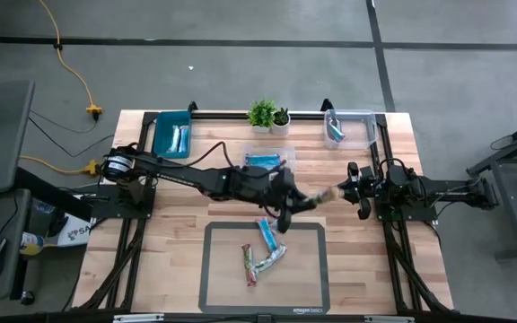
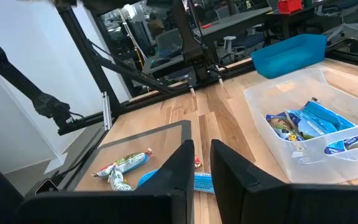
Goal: Pick and place Granola Bars by type
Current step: Put the orange granola bar in the blue bin
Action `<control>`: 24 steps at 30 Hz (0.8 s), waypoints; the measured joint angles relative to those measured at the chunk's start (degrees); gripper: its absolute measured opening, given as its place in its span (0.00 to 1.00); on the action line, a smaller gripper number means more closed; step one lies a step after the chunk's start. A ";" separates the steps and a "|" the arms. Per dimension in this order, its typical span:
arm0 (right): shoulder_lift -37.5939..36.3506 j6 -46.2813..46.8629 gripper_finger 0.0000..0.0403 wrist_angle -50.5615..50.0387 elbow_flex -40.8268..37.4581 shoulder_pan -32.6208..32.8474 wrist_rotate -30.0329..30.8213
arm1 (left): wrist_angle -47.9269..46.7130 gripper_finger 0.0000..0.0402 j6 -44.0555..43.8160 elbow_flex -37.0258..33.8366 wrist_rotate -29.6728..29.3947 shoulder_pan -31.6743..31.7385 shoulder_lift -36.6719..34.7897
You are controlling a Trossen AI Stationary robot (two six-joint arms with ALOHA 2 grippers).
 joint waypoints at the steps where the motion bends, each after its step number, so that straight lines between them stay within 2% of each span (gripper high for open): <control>1: -0.01 -0.01 0.09 0.00 0.00 0.00 0.01 | 0.63 0.10 -0.68 0.00 -1.93 0.08 0.00; 6: 0.00 0.00 0.09 0.00 0.01 0.02 0.00 | 1.29 0.10 -2.97 -0.01 -9.72 0.67 -0.19; 13: -0.04 0.00 0.09 -0.03 0.00 0.00 0.01 | -1.22 0.08 -4.39 -0.07 -13.78 3.68 -4.39; 18: -0.07 0.00 0.09 0.04 0.00 0.00 -0.01 | -6.93 0.04 -2.54 -0.02 -17.36 7.37 -10.46; 24: -0.07 0.00 0.10 -0.01 0.00 0.00 -0.01 | -18.29 0.06 -0.85 -0.16 -20.50 12.64 -18.58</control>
